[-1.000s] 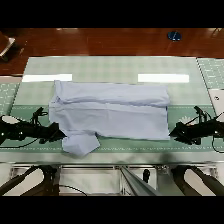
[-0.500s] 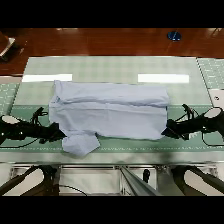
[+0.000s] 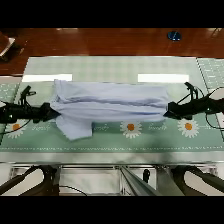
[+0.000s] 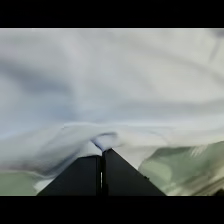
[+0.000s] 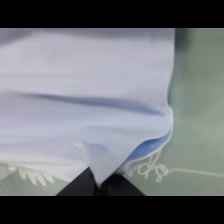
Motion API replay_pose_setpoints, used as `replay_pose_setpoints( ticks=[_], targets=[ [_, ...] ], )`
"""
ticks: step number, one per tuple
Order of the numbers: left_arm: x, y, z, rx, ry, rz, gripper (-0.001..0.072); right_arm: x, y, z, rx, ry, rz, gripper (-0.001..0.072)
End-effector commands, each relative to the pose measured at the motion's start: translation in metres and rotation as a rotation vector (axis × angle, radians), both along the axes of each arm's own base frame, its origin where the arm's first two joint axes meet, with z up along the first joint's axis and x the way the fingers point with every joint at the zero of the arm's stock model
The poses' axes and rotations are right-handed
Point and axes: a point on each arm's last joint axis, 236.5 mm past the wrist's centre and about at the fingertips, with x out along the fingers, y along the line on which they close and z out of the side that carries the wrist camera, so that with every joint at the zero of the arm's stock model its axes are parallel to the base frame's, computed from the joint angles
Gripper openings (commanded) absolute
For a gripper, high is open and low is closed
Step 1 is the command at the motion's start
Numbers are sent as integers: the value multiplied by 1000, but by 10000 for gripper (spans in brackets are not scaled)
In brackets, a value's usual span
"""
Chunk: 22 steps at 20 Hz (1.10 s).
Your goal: Fold the shirts.
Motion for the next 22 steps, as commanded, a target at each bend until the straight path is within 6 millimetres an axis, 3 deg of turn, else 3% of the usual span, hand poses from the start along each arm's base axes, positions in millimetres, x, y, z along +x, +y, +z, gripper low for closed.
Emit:
replay_pose_setpoints(
  ticks=[1,5,9,12,15,16,17,18,20,22],
  targets=[
    [56,-5,33,0,-115,28,19,39,-1,22,11,-80,-11,20],
    [115,-5,42,-10,-126,27,19,72,-6,18,20,-100,-33,20],
    [157,-5,35,-29,-102,13,19,100,-13,10,13,-112,-46,20],
    [178,-4,19,-32,-86,11,18,124,-17,6,16,-134,-66,20],
    [185,-11,-5,-35,-62,-15,19,142,-8,-2,84,-119,-103,21],
    [187,-12,-11,-32,-58,-14,30,148,-6,-8,92,-122,-117,92],
    [186,-15,-15,-32,-52,-18,176,154,-5,-12,96,-131,-136,297],
    [184,-18,-16,-36,-44,-29,479,159,-7,-15,92,-141,-150,410],
    [178,-3,-8,4,-30,-74,507,161,-22,-9,85,-142,-182,411],
    [165,39,5,122,0,-102,507,152,-58,6,52,-140,-216,410]
  ],
)
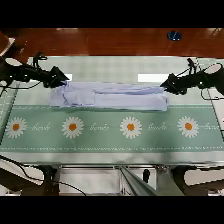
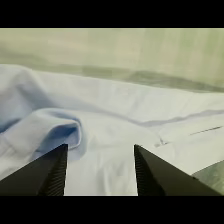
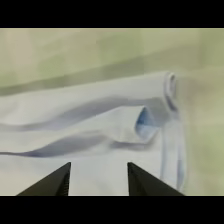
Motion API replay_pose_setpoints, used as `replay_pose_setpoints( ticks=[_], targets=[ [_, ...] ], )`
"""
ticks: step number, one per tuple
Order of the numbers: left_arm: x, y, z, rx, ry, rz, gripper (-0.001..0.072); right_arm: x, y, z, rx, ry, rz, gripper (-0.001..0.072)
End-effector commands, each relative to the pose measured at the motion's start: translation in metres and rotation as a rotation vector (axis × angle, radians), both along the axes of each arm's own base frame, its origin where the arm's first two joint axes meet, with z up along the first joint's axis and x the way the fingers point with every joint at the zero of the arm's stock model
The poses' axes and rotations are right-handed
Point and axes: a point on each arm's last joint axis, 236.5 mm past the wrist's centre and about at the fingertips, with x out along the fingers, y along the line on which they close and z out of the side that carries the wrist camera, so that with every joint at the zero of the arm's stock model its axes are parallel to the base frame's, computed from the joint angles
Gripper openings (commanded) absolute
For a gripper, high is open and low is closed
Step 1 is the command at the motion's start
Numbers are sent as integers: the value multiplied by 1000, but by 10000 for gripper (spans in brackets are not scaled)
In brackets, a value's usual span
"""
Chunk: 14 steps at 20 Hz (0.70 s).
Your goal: Fold the shirts.
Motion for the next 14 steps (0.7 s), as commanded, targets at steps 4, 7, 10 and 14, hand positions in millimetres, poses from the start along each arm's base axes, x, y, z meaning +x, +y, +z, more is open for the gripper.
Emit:
replay_pose_setpoints(
  ticks=[4,7,10,14],
  targets=[
    [-13,85,76,147,-147,100,507,-53,-109,0,-155,130,-174,411],
    [-20,55,119,134,-350,106,507,-52,-85,-22,-31,109,-222,411],
    [-47,9,112,149,-378,41,507,-42,-44,-38,70,107,-168,411],
    [-67,-51,91,111,-328,-96,507,-38,0,-56,138,134,-97,410]
  ],
)
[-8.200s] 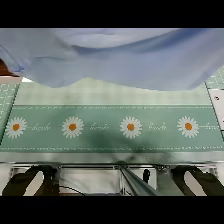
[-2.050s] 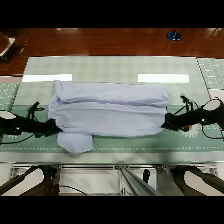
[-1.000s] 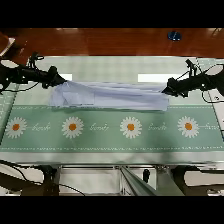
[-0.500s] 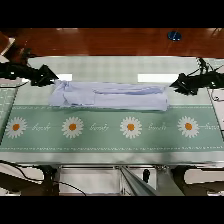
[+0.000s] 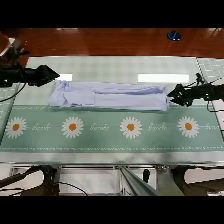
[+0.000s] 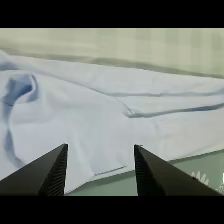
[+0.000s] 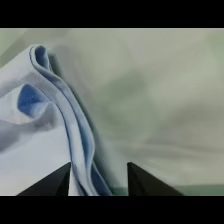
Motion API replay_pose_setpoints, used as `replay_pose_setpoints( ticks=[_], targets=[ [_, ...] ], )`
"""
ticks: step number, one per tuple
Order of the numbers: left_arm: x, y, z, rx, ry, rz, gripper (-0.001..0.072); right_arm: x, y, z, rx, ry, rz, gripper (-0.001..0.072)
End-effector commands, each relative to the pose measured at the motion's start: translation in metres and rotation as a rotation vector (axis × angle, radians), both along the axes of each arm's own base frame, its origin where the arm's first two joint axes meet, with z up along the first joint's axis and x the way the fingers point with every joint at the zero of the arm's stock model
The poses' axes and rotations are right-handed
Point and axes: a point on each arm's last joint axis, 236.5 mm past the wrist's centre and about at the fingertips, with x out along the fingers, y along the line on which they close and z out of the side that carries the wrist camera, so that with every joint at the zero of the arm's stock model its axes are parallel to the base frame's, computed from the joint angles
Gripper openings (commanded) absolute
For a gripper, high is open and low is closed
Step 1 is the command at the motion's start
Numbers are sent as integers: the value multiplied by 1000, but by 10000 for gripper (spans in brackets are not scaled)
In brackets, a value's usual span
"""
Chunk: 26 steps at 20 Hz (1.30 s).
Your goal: Fold the shirts.
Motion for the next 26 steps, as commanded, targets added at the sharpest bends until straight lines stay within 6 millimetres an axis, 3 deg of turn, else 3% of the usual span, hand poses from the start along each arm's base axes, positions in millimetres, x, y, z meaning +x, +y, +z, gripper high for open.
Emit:
replay_pose_setpoints(
  ticks=[1,3,5,6,7,10,13,16,18,21,24,26],
  targets=[
    [-13,-45,-11,4,-2,-87,507,4,40,-13,69,-1,52,410],
    [-12,-61,-16,8,-5,-114,507,6,56,-15,74,1,87,367],
    [-13,-76,-23,9,4,-140,497,10,70,-5,77,-29,157,25],
    [-15,-83,-26,8,12,-156,349,10,74,5,87,-39,192,21],
    [-17,-89,-28,8,18,-171,10,9,75,18,90,-48,219,21],
    [-25,-114,-28,-12,23,-220,19,-9,44,55,-65,-73,267,20],
    [-31,-153,-34,-17,24,-253,18,-53,20,97,-259,-113,317,20],
    [-31,-209,-48,-32,12,-223,18,-90,29,141,-309,-235,285,20],
    [-39,-257,-55,-42,12,-267,18,-110,42,169,-299,-318,261,20],
    [-69,-333,-75,-71,105,-378,18,-137,51,195,-304,-365,262,20],
    [-106,-398,-93,-75,163,-502,18,-145,61,213,-289,-425,257,20],
    [-136,-430,-106,-71,211,-586,18,-146,71,220,-247,-447,264,20]
  ],
)
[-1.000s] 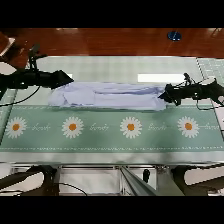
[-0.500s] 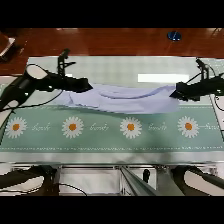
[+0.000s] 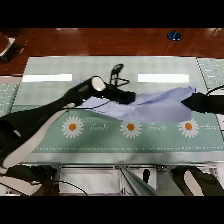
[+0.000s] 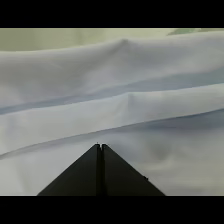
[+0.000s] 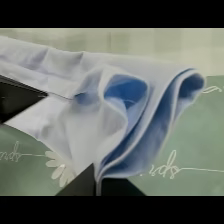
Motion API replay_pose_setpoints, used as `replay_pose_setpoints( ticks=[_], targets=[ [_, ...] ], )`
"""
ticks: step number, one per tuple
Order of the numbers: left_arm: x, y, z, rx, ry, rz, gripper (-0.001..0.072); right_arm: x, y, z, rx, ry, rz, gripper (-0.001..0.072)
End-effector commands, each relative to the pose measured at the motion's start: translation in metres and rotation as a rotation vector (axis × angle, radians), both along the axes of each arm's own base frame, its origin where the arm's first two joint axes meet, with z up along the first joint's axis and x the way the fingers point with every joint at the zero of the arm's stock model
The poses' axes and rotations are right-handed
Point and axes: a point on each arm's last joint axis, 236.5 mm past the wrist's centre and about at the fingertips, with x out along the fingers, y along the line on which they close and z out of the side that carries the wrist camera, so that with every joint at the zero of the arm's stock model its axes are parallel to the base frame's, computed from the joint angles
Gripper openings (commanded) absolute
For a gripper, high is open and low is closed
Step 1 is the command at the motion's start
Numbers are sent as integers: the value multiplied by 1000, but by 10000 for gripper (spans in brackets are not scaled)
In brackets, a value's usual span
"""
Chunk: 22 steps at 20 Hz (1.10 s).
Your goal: Fold the shirts.
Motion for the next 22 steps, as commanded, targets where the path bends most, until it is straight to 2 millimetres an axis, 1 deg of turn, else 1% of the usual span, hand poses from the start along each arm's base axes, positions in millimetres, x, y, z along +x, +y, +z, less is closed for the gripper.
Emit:
replay_pose_setpoints(
  ticks=[1,2,3,4,5,6,7,8,9,10,12,13,15,16,17,19,20,22],
  targets=[
    [-59,-63,-24,11,85,-149,18,-8,17,17,58,-47,26,20],
    [-74,-75,-27,5,108,-182,18,-6,18,20,62,-64,31,20],
    [-84,-84,-28,-2,125,-207,18,-4,18,21,56,-75,33,21],
    [-87,-89,-27,-10,132,-217,19,-3,17,21,56,-79,32,21],
    [-83,-89,-23,-16,131,-218,19,-3,18,21,58,-79,32,20],
    [-75,-84,-16,-21,132,-221,19,-3,19,22,61,-80,34,21],
    [-64,-74,-9,-24,132,-233,19,-4,20,23,69,-81,36,20],
    [-49,-57,1,-27,137,-232,18,-3,22,24,79,-83,38,20],
    [-32,-37,11,-24,142,-220,18,-3,25,26,94,-87,41,20],
    [-16,-8,22,-4,143,-214,18,-2,29,29,112,-95,53,20],
    [16,63,42,92,78,-161,18,4,42,34,174,-111,89,20],
    [27,97,55,126,38,-109,18,8,48,37,212,-119,107,20],
    [37,166,85,154,-40,17,19,22,64,40,276,-131,142,20],
    [36,198,100,152,-83,94,18,30,77,40,281,-129,176,20],
    [33,225,113,142,-122,173,19,39,94,41,283,-135,216,20],
    [17,276,133,121,-211,335,19,61,144,41,293,-144,312,20],
    [4,294,136,113,-233,401,19,72,169,40,301,-139,351,20],
    [-26,318,133,89,-220,513,19,93,221,30,318,-108,419,20]
  ],
)
